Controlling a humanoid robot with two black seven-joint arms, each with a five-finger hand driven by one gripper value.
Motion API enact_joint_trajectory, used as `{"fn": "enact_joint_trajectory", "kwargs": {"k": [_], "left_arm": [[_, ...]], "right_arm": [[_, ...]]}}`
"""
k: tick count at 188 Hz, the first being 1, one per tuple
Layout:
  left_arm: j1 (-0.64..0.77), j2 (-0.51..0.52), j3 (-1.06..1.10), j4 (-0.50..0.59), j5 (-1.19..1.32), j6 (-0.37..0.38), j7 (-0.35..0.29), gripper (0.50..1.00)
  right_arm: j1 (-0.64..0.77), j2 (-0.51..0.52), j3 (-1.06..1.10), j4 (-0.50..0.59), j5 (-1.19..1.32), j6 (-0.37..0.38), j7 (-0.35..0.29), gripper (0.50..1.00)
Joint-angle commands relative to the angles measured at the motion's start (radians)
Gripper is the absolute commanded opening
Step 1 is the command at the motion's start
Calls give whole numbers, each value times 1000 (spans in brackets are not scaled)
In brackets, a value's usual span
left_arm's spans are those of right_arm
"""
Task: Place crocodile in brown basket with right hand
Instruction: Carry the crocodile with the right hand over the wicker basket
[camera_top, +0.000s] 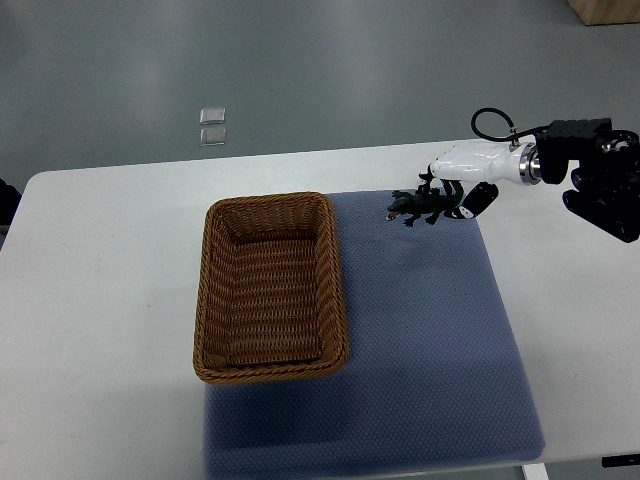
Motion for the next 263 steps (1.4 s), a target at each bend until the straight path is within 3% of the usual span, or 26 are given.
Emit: {"fn": "enact_joint_trajectory", "kwargs": {"k": [1, 58, 147, 206, 263], "left_arm": [[0, 0, 0, 0, 0, 0, 0, 1000], [0, 0, -2, 0, 0, 0, 0, 1000], [0, 0, -3, 0, 0, 0, 0, 1000], [0, 0, -3, 0, 0, 0, 0, 1000], [0, 0, -2, 0, 0, 0, 0, 1000]], "right_arm": [[32, 3, 0, 4, 29, 10, 0, 500], [77, 9, 8, 70, 49, 5, 0, 500], [178, 122, 28, 215, 49, 5, 0, 507], [182, 242, 28, 219, 46, 5, 0, 519], [159, 294, 20, 216, 32, 5, 0, 539]]}}
